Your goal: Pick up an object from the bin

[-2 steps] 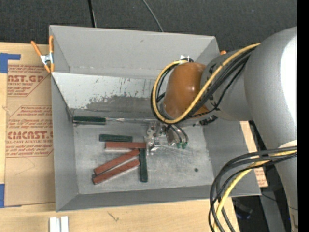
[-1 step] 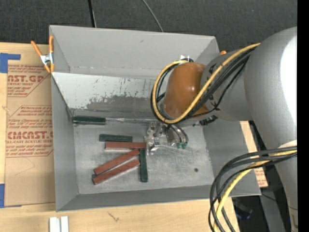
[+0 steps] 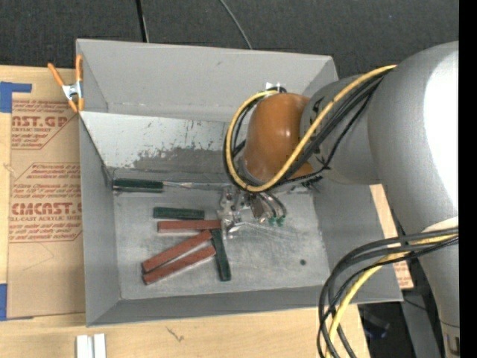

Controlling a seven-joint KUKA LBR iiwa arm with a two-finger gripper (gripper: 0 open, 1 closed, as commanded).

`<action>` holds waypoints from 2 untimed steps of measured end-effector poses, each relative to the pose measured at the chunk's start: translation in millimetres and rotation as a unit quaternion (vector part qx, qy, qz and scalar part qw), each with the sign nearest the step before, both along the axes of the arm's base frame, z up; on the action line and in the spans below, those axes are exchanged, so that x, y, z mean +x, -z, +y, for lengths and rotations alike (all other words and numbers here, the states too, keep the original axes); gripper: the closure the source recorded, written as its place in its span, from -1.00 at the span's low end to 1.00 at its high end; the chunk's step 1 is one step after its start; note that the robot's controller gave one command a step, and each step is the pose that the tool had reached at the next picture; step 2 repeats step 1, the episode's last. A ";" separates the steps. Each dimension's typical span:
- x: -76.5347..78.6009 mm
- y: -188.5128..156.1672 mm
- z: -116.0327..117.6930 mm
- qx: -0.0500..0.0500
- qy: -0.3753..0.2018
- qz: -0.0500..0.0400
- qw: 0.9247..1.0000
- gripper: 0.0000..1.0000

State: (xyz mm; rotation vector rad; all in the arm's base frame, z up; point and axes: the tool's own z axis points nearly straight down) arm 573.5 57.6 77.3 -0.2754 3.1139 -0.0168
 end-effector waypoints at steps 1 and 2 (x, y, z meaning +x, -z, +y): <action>-30.8 -197.4 -15.4 0.004 -0.038 0.009 0.999 1.00; -30.8 -197.4 -15.4 0.004 -0.038 0.009 0.999 1.00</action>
Offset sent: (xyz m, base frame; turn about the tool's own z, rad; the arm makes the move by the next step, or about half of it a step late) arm 0.0000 0.0000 0.0000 0.0000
